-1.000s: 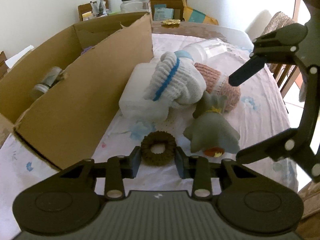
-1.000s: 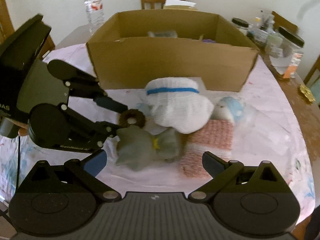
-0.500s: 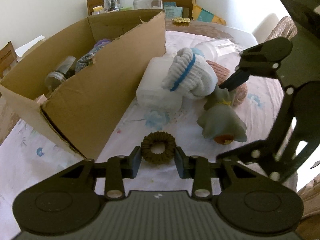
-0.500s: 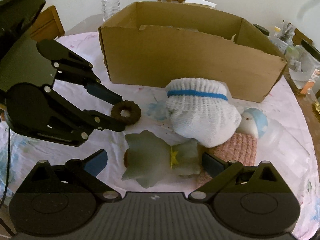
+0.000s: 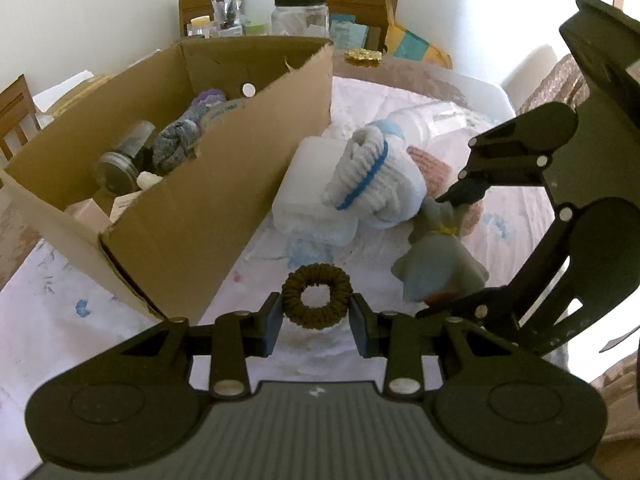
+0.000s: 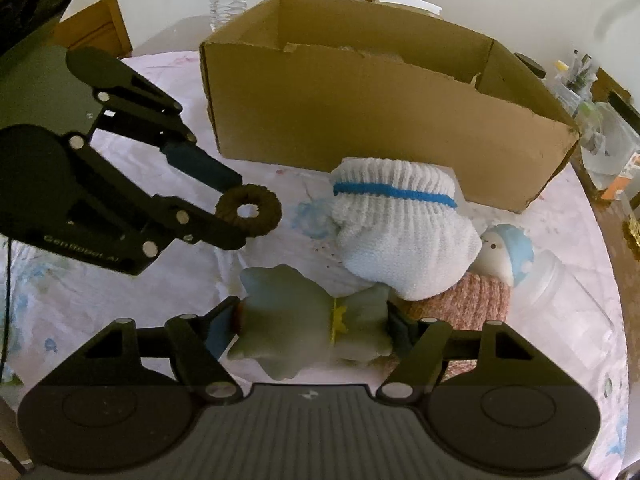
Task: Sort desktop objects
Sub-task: 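Lift the brown scrunchie and grey plush toy toward the cardboard box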
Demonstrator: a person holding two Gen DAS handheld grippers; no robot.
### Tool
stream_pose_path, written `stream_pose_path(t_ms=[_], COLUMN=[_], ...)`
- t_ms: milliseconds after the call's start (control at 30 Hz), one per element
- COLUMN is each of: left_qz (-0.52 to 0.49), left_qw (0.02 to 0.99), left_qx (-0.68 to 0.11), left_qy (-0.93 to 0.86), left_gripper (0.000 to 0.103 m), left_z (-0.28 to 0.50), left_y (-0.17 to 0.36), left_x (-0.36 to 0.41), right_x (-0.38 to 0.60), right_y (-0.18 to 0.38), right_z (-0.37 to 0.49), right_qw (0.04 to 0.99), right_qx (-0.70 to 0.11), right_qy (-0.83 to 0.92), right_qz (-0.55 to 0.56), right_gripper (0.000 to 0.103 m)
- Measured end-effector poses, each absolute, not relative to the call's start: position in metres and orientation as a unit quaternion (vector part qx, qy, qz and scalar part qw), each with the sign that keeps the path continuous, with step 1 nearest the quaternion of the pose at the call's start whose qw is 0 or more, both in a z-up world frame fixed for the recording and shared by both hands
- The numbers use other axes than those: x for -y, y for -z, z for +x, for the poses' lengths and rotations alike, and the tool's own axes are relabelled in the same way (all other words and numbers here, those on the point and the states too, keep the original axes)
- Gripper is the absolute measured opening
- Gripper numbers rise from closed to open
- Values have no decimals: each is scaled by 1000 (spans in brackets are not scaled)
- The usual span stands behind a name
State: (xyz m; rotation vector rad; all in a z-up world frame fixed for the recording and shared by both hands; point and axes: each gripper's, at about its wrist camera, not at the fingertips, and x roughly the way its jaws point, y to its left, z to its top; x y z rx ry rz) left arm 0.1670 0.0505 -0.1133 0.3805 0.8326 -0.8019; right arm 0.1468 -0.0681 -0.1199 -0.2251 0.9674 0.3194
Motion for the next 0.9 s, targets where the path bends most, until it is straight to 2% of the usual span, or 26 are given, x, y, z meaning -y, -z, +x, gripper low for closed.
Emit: stream_pose_path(t_ms=[267, 900], left_qz=[177, 184], left_qw=[817, 842], left_qx=[-409, -359], left_qy=[366, 358], left_gripper=[35, 35], left_z=[160, 163], left_y=[93, 26], left_x=[-45, -34], right_x=[69, 95], right_y=[97, 40], right_z=[140, 146], right_qw=[871, 902], right_qx=[-451, -395], right_qy=[-163, -147], right_qz=[-108, -95], right_gripper=[78, 78])
